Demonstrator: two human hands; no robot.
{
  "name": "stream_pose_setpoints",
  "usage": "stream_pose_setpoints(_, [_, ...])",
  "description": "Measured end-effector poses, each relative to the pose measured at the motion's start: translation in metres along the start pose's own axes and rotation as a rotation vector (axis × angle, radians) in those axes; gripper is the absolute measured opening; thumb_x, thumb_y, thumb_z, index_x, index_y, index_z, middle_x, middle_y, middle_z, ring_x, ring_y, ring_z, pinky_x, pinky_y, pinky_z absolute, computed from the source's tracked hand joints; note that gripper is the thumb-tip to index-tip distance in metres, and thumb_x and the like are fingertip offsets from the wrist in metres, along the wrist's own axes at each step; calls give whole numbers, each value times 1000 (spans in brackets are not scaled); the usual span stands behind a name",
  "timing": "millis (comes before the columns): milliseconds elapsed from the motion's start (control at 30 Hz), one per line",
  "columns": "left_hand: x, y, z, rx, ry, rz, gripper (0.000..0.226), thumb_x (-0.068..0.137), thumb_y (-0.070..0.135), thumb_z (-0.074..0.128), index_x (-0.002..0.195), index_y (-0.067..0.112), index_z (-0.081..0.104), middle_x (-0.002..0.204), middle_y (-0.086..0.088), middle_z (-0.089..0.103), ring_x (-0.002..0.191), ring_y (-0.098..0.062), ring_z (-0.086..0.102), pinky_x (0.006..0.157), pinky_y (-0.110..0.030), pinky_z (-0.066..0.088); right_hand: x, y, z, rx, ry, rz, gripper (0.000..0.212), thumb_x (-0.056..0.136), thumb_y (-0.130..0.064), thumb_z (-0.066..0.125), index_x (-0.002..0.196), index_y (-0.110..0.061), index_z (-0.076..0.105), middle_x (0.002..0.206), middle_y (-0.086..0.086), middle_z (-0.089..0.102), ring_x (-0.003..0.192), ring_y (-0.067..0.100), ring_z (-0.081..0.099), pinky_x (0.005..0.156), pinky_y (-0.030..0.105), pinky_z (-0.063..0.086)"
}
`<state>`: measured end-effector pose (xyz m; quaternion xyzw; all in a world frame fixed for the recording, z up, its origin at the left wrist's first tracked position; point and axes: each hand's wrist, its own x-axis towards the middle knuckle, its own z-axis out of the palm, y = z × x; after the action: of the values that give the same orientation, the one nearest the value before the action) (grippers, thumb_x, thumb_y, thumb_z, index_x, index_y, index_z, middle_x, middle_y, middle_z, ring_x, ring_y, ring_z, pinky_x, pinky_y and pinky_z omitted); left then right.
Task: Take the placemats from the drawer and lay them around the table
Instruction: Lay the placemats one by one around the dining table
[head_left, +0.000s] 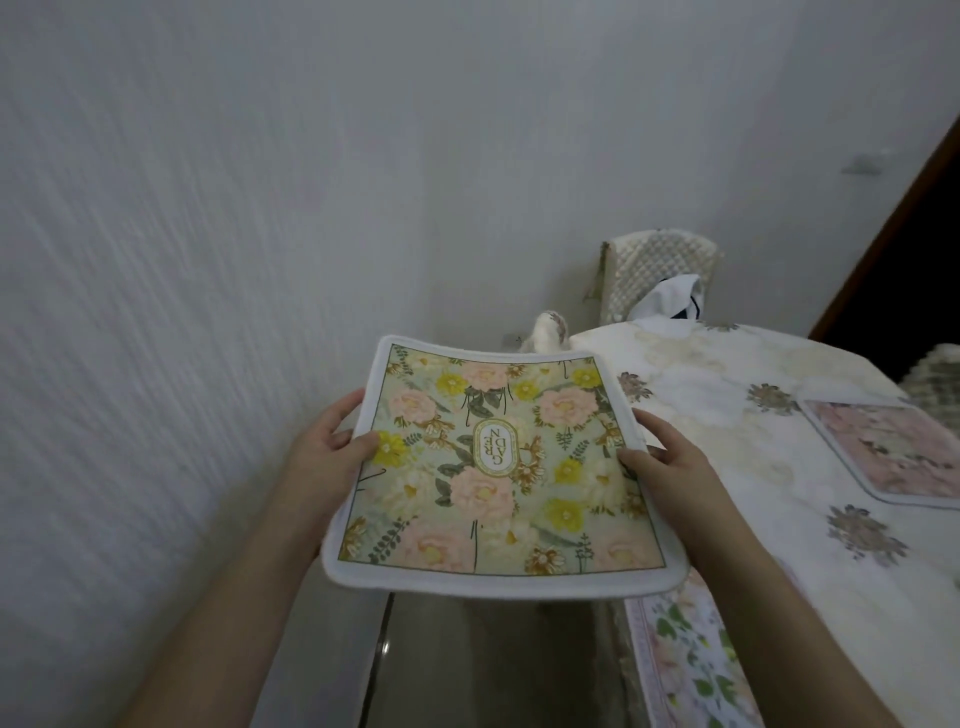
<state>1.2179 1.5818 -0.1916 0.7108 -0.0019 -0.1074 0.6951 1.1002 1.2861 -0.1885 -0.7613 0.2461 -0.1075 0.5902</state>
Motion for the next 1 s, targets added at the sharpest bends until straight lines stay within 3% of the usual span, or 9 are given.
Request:
stream_pose_setpoints(133, [28, 6, 20, -14, -72, 3, 48, 97, 3, 56, 137, 28, 55, 98, -7, 75, 74, -23, 75, 52, -32, 59, 12, -1, -10, 27, 69, 26, 42, 97, -14, 55, 131, -37, 54, 87, 0, 76, 73, 21, 74, 65, 41, 61])
stream_pose_setpoints(300, [72, 10, 51, 13, -135, 2, 48, 97, 5, 57, 138, 29, 55, 102, -8, 75, 78, -25, 75, 58, -35, 60, 40, 2, -27, 52, 151, 22, 40, 97, -15, 56, 127, -42, 54, 89, 0, 76, 75, 22, 74, 70, 48, 61])
stream_pose_setpoints(433, [117, 12, 83, 37, -179, -21, 46, 96, 3, 57, 136, 26, 56, 99, -11, 75, 74, -24, 75, 55, -33, 59, 76, 9, -39, 80, 184, 28, 41, 97, -14, 55, 128, -41, 53, 88, 0, 76, 74, 22, 74, 64, 43, 61])
stream_pose_setpoints(600, [170, 28, 123, 119, -200, -13, 47, 97, 6, 56, 139, 28, 53, 96, -7, 77, 78, -25, 76, 58, -35, 61, 137, 14, -53, 138, 206, 30, 44, 97, -12, 55, 133, -36, 53, 90, 0, 76, 76, 22, 74, 67, 43, 60])
stream_pose_setpoints(733, [208, 46, 149, 158, -192, -3, 47, 97, 7, 57, 139, 27, 53, 96, -6, 76, 76, -21, 75, 54, -30, 58, 183, 12, -62, 158, 205, 44, 44, 96, -12, 55, 132, -37, 54, 89, 0, 76, 76, 24, 74, 73, 50, 60])
stream_pose_setpoints(1000, [268, 54, 176, 153, -198, -25, 42, 98, 5, 55, 135, 24, 55, 90, -5, 77, 73, -21, 75, 51, -29, 58, 250, 4, -68, 165, 196, 44, 45, 97, -11, 56, 133, -36, 52, 90, -1, 77, 77, 23, 74, 74, 50, 60])
